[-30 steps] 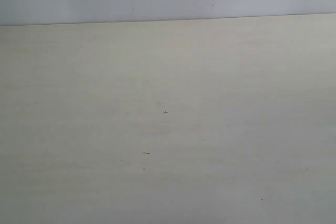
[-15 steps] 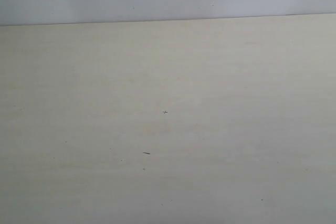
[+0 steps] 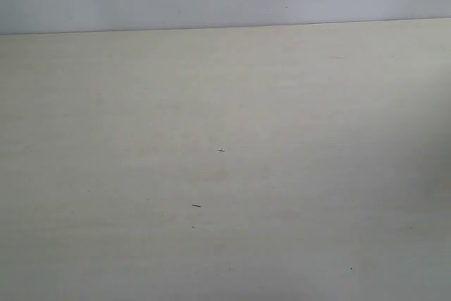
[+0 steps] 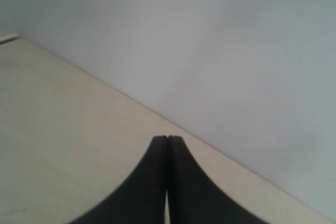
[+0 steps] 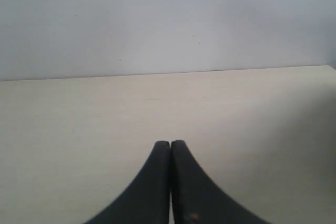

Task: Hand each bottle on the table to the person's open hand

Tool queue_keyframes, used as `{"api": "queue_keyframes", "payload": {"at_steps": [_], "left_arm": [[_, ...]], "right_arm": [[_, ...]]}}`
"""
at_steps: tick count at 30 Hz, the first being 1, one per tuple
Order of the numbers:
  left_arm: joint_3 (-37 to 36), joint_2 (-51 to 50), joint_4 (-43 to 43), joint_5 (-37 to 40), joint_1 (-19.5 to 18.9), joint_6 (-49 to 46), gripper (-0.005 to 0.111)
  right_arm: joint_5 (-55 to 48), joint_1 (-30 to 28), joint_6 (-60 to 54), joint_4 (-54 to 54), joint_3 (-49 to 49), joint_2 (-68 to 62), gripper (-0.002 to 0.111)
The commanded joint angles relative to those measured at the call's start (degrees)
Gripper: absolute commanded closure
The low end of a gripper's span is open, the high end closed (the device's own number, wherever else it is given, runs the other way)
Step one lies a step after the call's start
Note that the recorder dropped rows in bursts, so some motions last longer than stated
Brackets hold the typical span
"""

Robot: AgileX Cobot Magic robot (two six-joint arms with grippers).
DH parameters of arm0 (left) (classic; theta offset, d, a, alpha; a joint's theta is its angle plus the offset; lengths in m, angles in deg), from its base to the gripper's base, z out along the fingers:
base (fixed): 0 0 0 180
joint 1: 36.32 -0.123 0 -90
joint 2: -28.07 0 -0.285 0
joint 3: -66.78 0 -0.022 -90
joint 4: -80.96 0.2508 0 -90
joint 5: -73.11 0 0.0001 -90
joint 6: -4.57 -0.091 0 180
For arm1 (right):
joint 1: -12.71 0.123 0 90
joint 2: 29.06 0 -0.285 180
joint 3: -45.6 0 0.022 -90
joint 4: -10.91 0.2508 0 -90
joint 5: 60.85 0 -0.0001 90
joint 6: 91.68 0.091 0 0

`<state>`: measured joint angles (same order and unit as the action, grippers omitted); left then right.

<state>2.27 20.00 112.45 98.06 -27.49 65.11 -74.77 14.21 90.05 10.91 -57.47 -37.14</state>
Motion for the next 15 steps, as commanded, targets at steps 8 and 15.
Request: {"api": "queue_keyframes", "payload": {"at_steps": [8, 15], "left_arm": [[-0.27, 0.27, -4.73, 3.17, -20.30, -4.83, 0.107], [-0.37, 0.27, -27.46, -1.65, -23.18, -44.17, 0.107]], "right_arm": [[0.09, -0.31, -0.06, -0.42, 0.29, 0.30, 0.108], [0.09, -0.31, -0.06, -0.42, 0.29, 0.30, 0.108]]}}
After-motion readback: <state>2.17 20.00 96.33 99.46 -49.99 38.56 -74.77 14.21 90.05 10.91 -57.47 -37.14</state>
